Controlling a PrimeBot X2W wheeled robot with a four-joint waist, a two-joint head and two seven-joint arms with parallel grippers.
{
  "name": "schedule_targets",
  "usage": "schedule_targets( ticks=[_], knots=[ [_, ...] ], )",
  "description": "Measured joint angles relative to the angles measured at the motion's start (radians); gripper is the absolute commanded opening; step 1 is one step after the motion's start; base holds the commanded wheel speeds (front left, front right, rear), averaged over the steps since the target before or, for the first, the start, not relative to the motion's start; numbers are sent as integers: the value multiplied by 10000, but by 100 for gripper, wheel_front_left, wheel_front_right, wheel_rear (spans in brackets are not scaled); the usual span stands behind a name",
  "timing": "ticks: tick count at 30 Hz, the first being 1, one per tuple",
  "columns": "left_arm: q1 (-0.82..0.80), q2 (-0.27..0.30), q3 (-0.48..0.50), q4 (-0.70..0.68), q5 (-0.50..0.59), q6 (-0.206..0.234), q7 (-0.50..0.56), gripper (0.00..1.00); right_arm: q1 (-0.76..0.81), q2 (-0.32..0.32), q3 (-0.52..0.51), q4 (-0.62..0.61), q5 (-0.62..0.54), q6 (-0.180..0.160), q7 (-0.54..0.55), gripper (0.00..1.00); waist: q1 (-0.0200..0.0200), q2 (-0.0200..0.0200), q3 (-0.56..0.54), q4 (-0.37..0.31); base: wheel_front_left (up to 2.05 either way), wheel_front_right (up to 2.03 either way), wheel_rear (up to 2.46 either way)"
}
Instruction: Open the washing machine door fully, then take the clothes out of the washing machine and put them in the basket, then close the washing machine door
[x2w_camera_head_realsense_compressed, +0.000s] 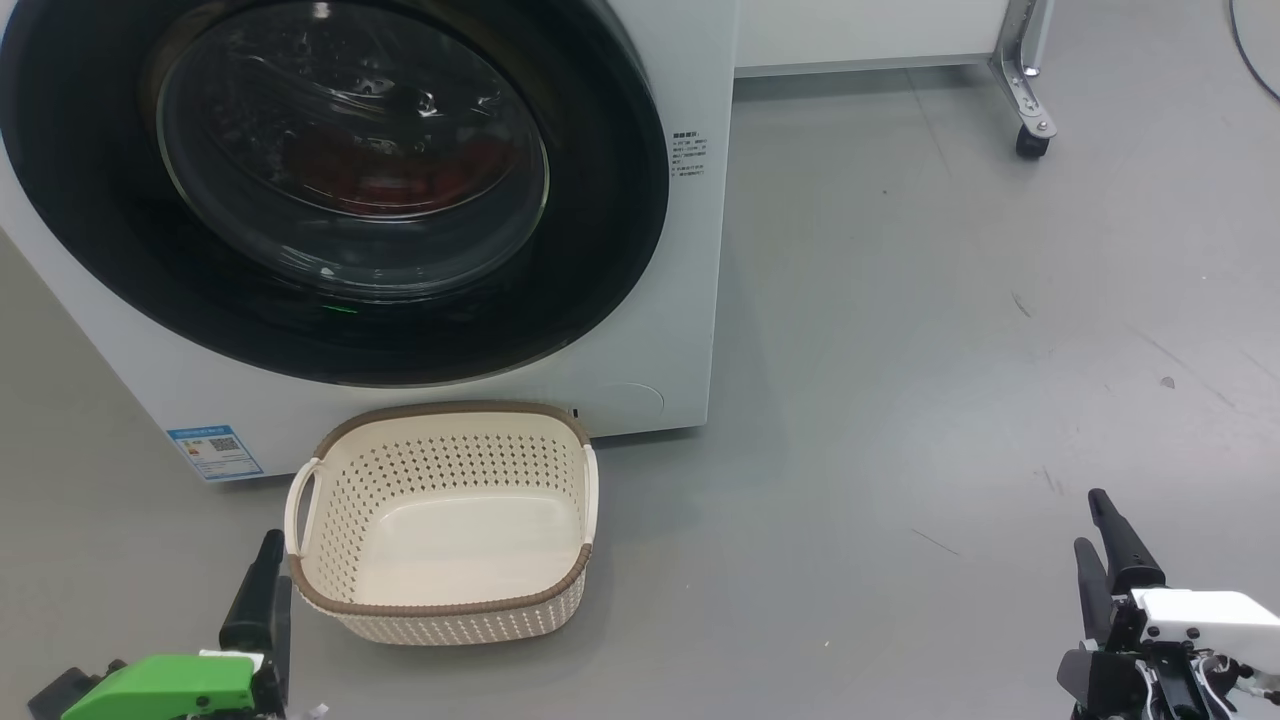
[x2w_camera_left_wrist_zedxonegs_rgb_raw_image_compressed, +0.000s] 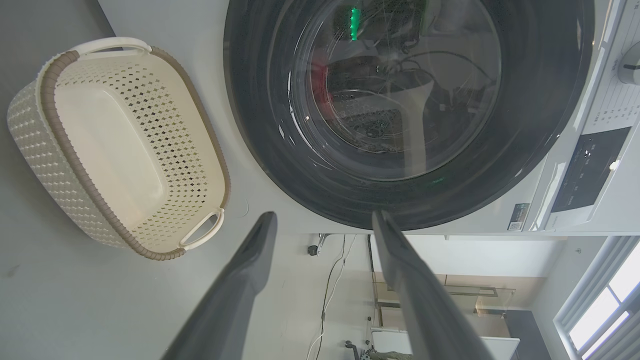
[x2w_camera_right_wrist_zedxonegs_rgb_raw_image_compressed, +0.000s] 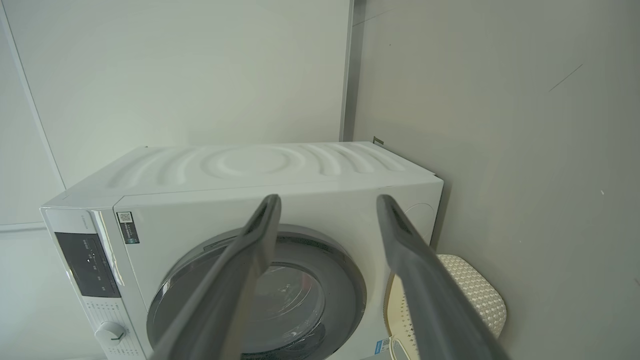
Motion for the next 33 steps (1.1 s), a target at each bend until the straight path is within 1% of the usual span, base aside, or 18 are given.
schedule_targets(
  ticks=[5, 14, 17, 19, 25, 27, 29, 31, 33],
  knots=[
    [-6, 2, -111, -38, 21, 0, -98, 100, 0, -15, 4, -50, -136, 0, -94, 100, 0, 0, 2, 8, 0, 0, 0],
    [-64, 6, -502, -140, 673, 0, -543, 100, 3, -201, 86, -165, -721, 0, -445, 100, 0, 0, 4, 36, 0, 0, 0],
    [-178, 46, -667, -194, 1177, 0, -692, 100, 4, -322, 167, -213, -1030, 0, -612, 100, 0, 0, 8, 42, 0, 0, 0],
    [-257, 119, -734, -209, 1350, 0, -802, 100, 5, -449, 230, -253, -1390, 0, -731, 100, 0, 0, 11, 47, 0, 0, 0],
    [-370, 322, -999, -209, 2512, 12, -1026, 100, 6, -924, 481, -337, -2736, -10, -1026, 100, 0, 0, 18, 63, 0, 0, 0],
    [-428, 345, -1080, -236, 2834, 67, -1074, 100, 6, -1101, 612, -376, -3289, -100, -1104, 100, 0, 0, 19, 70, 0, 0, 0],
    [-458, 435, -1233, -251, 3315, 144, -1139, 100, 6, -1210, 708, -405, -3710, -107, -1189, 100, 0, 0, 19, 79, 0, 0, 0],
    [-497, 470, -1254, -286, 3722, 255, -1214, 100, 7, -1289, 819, -426, -4115, -253, -1231, 100, 0, 0, 20, 89, 0, 0, 0],
    [-549, 491, -1289, -336, 4067, 330, -1244, 100, 10, -1348, 951, -437, -4510, -320, -1313, 100, 0, 0, 22, 100, 0, 0, 0]
  ],
)
